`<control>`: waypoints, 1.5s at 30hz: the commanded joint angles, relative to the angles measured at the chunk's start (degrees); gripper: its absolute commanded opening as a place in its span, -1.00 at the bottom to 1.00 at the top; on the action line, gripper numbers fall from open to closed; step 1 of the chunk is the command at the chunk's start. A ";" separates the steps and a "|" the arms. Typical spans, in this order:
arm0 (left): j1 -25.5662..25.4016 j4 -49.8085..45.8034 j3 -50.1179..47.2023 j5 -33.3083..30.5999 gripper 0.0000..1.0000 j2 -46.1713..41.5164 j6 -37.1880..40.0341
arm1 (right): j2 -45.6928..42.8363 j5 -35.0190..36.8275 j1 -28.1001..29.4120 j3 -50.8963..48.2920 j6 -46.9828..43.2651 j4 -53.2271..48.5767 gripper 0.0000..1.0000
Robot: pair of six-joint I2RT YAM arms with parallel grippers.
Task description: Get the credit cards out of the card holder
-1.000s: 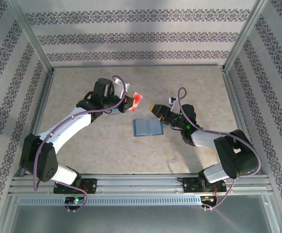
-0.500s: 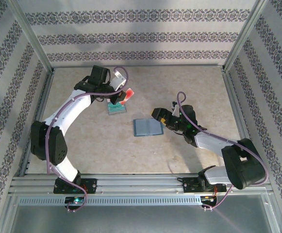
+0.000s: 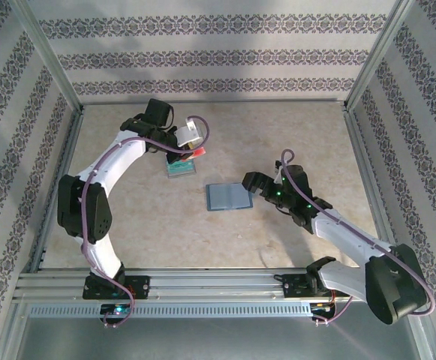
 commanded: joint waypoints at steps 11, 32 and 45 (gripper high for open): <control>9.60 5.37 -0.95 2.90 -1.00 5.72 15.45 | -3.18 4.43 0.39 2.27 -1.89 -6.22 0.96; 10.63 3.99 2.00 3.75 -1.00 12.05 18.07 | -3.63 5.51 0.66 3.50 -1.54 -7.82 0.96; 9.92 0.36 8.23 3.15 -1.00 16.69 18.30 | -5.57 6.20 0.66 2.96 -1.80 -8.16 0.96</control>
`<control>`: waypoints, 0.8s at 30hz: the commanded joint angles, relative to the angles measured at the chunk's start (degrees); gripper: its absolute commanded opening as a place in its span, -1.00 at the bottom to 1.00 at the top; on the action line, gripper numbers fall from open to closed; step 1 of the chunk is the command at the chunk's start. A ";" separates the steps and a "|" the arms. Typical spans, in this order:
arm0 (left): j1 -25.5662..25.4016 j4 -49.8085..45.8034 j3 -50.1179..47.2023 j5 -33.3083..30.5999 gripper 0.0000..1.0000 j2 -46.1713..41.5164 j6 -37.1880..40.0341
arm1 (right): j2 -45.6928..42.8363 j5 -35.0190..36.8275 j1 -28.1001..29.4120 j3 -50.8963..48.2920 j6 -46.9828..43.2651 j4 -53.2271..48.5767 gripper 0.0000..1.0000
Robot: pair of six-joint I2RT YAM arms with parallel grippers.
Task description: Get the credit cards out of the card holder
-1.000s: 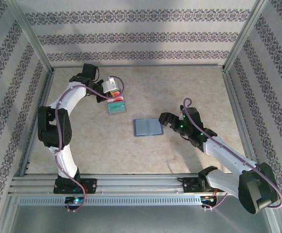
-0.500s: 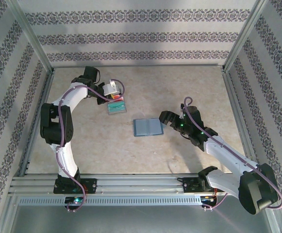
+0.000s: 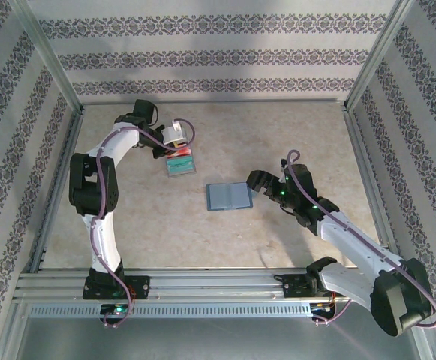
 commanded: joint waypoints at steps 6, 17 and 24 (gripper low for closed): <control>-1.00 -2.30 3.19 -3.55 -1.00 3.14 2.83 | -1.15 1.11 0.55 0.68 -0.75 -0.90 0.96; -2.74 -0.16 3.28 -6.72 -0.78 3.82 2.39 | -1.57 1.06 0.64 0.44 -0.62 -0.77 0.96; -3.78 2.08 2.86 -7.09 -0.53 2.71 1.57 | -1.99 1.15 0.62 0.18 -0.62 -0.69 0.96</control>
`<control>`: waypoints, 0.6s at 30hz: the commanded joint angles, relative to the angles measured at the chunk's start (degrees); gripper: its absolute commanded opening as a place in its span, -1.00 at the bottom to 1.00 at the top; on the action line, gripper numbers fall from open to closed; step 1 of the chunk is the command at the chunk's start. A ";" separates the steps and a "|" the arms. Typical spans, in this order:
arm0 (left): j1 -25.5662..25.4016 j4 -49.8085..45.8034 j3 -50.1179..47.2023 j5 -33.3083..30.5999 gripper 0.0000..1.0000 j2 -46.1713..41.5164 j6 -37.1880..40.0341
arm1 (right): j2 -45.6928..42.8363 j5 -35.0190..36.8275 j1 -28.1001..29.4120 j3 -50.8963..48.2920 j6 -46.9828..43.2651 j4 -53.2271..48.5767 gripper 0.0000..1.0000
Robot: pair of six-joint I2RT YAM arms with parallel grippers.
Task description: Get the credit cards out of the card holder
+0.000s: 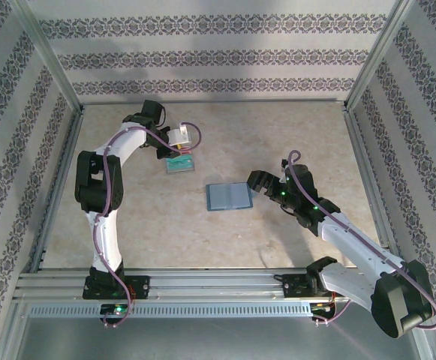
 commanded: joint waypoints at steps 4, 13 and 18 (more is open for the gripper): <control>-1.14 3.30 0.14 0.03 -0.53 -1.84 -0.74 | -1.87 1.13 0.74 -0.17 -0.81 -0.23 0.96; -1.13 9.37 -5.71 2.12 -0.37 -12.08 -7.68 | -1.59 6.97 5.46 3.09 -3.84 -5.15 0.96; -1.08 14.45 -10.42 0.32 -0.09 -19.19 -15.58 | 1.55 11.66 9.66 7.15 -6.35 -9.41 0.96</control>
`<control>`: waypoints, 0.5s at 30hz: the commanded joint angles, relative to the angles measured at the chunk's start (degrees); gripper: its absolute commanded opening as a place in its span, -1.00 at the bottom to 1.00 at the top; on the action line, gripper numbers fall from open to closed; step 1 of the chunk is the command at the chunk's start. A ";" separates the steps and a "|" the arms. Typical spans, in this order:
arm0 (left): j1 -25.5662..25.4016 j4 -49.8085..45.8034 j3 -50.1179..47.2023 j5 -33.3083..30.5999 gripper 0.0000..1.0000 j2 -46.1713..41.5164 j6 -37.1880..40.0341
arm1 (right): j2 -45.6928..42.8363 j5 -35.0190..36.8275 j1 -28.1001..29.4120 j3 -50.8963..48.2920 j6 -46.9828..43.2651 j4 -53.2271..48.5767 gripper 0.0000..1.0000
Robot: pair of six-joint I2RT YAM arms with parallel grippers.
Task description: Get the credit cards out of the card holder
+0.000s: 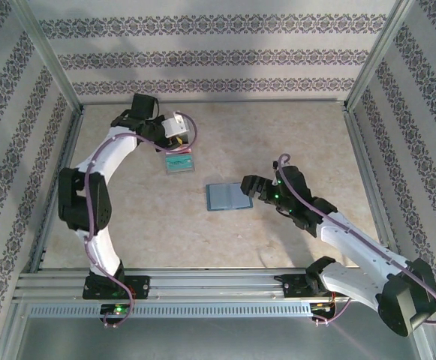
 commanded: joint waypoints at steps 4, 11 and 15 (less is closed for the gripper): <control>-0.43 8.69 -6.27 -1.50 0.19 -9.16 -14.85 | 3.94 7.15 4.04 5.24 -3.97 -4.64 0.96; -0.49 21.25 -18.74 -6.80 0.99 -21.69 -33.73 | 10.69 9.80 7.23 10.60 -4.97 -9.71 0.71; -0.49 29.44 -26.65 -16.00 0.99 -28.30 -46.77 | 15.77 11.41 9.01 15.08 -6.01 -13.95 0.61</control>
